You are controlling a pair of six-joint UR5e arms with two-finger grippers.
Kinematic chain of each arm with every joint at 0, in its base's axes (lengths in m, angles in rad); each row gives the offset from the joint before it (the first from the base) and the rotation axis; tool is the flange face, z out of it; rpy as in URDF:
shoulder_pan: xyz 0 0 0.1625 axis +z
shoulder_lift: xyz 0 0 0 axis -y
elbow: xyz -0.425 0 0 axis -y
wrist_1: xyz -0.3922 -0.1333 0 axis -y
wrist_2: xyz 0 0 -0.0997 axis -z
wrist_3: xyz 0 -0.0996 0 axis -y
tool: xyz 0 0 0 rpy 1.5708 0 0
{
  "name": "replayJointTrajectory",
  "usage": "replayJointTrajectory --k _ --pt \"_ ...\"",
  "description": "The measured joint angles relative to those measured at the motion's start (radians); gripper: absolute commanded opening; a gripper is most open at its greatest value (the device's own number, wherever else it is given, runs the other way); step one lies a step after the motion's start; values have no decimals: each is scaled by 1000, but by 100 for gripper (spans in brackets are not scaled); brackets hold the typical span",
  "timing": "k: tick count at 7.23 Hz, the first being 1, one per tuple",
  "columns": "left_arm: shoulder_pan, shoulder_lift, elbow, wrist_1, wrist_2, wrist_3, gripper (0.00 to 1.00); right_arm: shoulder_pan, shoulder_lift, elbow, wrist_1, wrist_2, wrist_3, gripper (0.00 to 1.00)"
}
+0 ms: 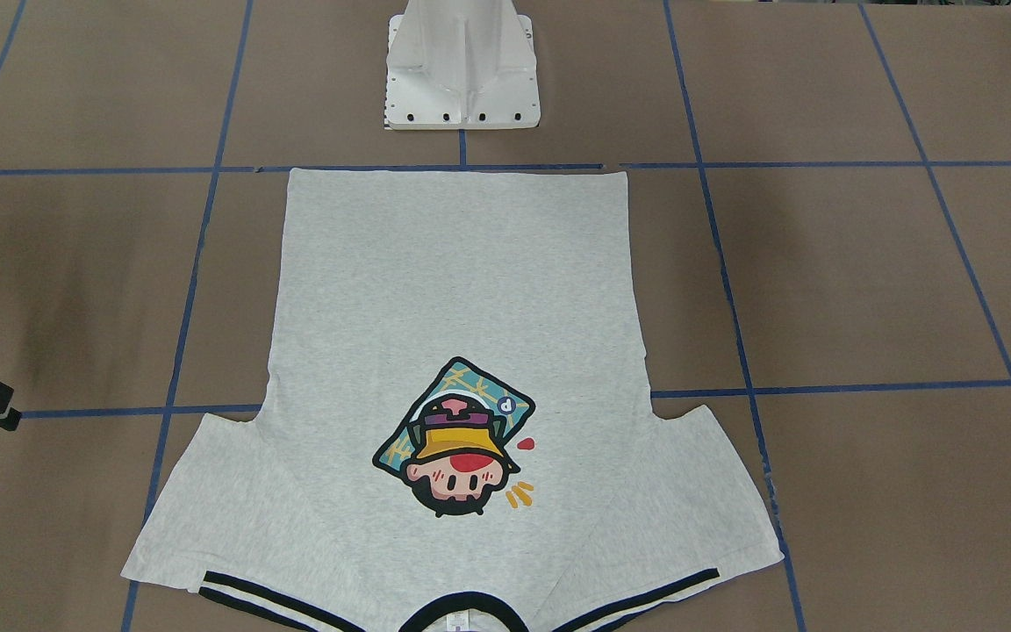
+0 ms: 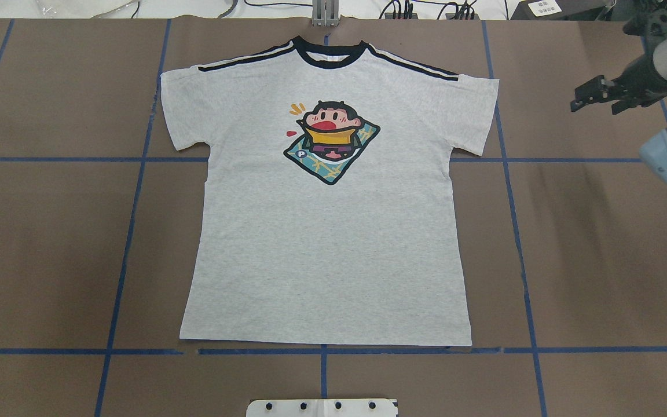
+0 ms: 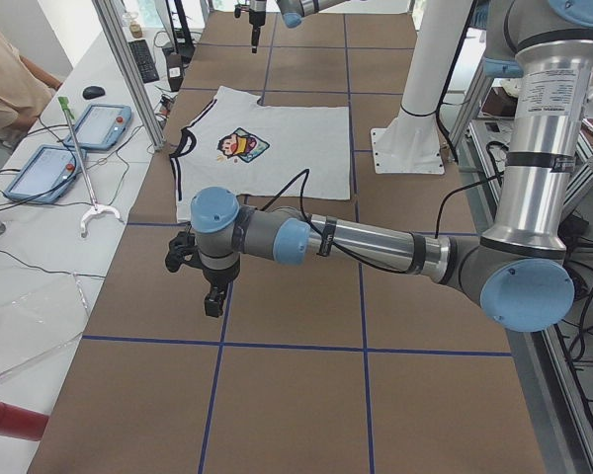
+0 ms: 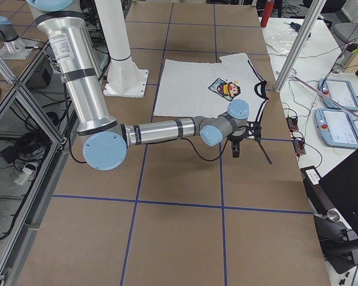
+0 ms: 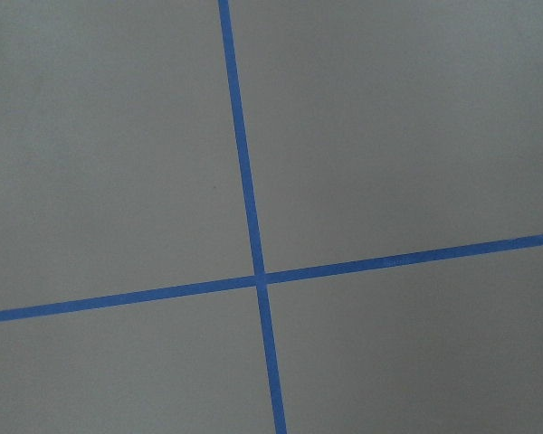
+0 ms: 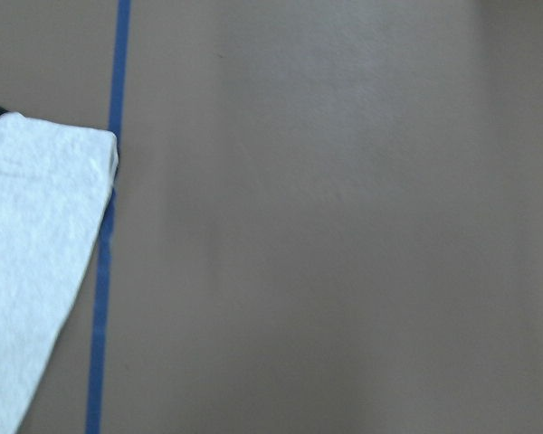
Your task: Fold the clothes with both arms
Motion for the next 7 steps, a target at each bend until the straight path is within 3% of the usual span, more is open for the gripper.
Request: replayJointTrajectory --k 2,4,7 --pt "5 -1 0 -28 -23 0 99 -104 135 -148 186 -160 242 100" --pt "6 1 3 -98 -27 -2 99 -147 253 -316 313 -254 383 99" --pt "6 4 2 -126 -27 -3 99 -181 353 -489 346 -392 409 88"
